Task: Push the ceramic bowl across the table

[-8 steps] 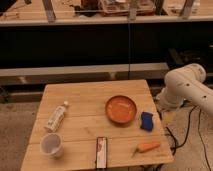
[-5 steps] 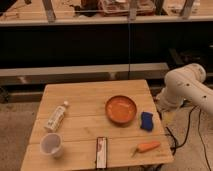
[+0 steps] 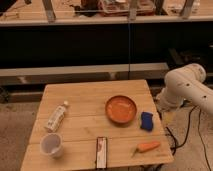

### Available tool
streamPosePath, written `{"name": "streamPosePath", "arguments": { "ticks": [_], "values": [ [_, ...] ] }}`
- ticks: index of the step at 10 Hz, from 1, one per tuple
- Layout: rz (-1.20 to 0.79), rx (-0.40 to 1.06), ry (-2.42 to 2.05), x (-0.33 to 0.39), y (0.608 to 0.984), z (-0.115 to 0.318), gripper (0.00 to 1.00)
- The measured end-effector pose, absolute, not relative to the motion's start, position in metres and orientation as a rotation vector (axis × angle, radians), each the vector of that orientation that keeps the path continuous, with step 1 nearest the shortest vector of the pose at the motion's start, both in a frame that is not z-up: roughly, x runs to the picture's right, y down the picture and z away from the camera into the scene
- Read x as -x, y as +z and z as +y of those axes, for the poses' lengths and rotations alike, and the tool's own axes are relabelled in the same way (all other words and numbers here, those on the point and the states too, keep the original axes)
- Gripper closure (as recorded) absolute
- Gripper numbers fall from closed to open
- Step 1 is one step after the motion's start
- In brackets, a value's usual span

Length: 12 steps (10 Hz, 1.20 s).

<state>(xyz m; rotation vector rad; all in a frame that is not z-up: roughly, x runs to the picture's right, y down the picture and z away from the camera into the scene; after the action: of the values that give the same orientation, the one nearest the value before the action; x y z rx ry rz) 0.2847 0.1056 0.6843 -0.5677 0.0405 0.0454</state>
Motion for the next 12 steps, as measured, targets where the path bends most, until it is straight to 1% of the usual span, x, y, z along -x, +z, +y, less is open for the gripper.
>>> {"name": "streamPosePath", "arguments": {
  "ticks": [7, 10, 12],
  "values": [
    [0.038, 0.566, 0.045, -0.284, 0.685, 0.106, 0.20],
    [0.005, 0.557, 0.039, -0.266, 0.692, 0.116, 0.20],
    [0.001, 0.554, 0.040, -0.268, 0.693, 0.117, 0.20]
  ]
}}
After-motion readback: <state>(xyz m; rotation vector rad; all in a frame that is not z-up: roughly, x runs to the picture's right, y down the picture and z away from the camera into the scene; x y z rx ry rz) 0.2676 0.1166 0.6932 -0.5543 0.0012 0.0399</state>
